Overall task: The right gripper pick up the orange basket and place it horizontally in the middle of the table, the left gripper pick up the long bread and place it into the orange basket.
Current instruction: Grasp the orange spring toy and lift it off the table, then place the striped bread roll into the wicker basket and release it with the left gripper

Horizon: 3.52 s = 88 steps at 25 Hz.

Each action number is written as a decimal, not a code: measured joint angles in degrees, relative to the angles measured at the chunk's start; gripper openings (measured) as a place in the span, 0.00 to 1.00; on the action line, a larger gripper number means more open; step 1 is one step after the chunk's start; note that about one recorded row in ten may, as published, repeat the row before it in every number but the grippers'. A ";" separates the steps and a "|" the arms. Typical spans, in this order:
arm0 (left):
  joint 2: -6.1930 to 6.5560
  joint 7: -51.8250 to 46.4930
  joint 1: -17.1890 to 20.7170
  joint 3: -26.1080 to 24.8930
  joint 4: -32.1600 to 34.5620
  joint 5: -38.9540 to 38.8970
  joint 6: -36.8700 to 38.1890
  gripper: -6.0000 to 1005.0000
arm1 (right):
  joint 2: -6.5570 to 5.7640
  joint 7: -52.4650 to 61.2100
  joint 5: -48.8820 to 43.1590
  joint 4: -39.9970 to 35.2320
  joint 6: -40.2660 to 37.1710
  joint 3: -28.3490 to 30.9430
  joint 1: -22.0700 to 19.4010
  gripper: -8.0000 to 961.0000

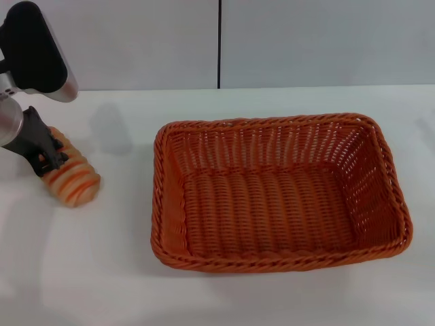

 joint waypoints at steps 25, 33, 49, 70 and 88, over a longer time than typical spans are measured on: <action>0.07 -4.86 -2.02 4.06 -5.37 1.95 -1.23 0.18 | -0.08 -1.04 -0.10 1.20 0.07 0.00 0.02 0.57; 0.15 -5.37 -1.47 5.63 -3.86 1.94 -1.99 0.11 | -0.09 -1.03 -0.10 1.29 0.24 0.00 -0.30 0.57; 0.62 -6.69 0.17 4.59 5.79 1.96 2.00 0.03 | -0.08 -1.04 -0.09 1.75 0.45 0.00 -0.45 0.57; 0.01 -10.27 -3.77 1.50 31.78 -2.10 19.07 0.03 | 0.00 -0.76 -0.09 1.65 1.58 0.00 -0.69 0.57; 0.19 -15.24 3.52 13.95 36.74 -33.93 12.21 0.04 | 0.02 -0.62 -0.08 1.69 2.04 0.00 -0.36 0.57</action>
